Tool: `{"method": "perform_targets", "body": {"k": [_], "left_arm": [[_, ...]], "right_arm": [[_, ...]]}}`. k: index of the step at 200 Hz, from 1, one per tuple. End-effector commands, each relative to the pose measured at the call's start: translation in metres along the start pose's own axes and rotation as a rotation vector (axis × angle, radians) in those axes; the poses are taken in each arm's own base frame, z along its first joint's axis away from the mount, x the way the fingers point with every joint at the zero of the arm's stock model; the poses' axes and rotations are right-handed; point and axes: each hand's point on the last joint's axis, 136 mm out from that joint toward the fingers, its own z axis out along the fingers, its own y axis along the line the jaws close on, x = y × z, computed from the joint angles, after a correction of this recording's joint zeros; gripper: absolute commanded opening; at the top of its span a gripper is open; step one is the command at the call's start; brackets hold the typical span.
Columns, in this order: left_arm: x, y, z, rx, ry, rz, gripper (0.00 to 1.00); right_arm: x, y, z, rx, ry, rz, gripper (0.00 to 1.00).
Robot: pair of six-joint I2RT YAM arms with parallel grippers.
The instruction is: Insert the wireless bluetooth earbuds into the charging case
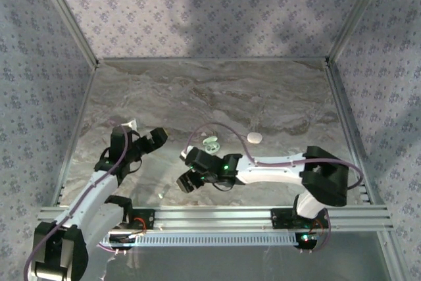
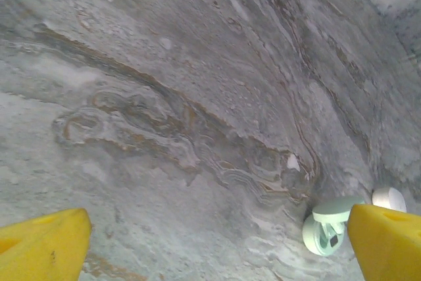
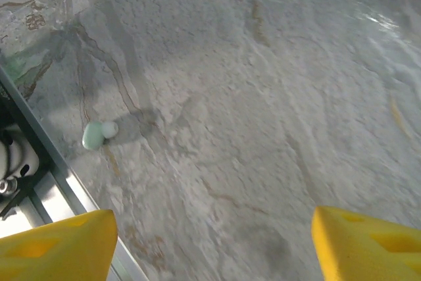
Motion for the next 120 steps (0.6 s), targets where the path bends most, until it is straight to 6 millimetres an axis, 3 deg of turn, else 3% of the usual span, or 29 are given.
{"method": "perform_targets", "body": {"k": [1, 47, 54, 120], "left_arm": [[-0.004, -0.006, -0.009, 0.049, -0.054, 0.012, 1.0], [-0.009, 0.0, -0.032, 0.044, -0.167, 0.014, 1.0], [-0.01, 0.0, -0.035, 0.046, -0.18, 0.015, 1.0], [-0.01, 0.0, -0.039, 0.05, -0.192, 0.015, 1.0]], "right_arm": [[-0.008, 0.016, 0.013, 0.039, -0.03, -0.003, 0.79], [0.007, 0.044, 0.042, 0.09, 0.024, -0.099, 0.78], [-0.001, 0.054, 0.043, 0.088, 0.011, -0.112, 0.78], [0.009, 0.068, 0.066, 0.178, 0.067, -0.207, 0.75]]}}
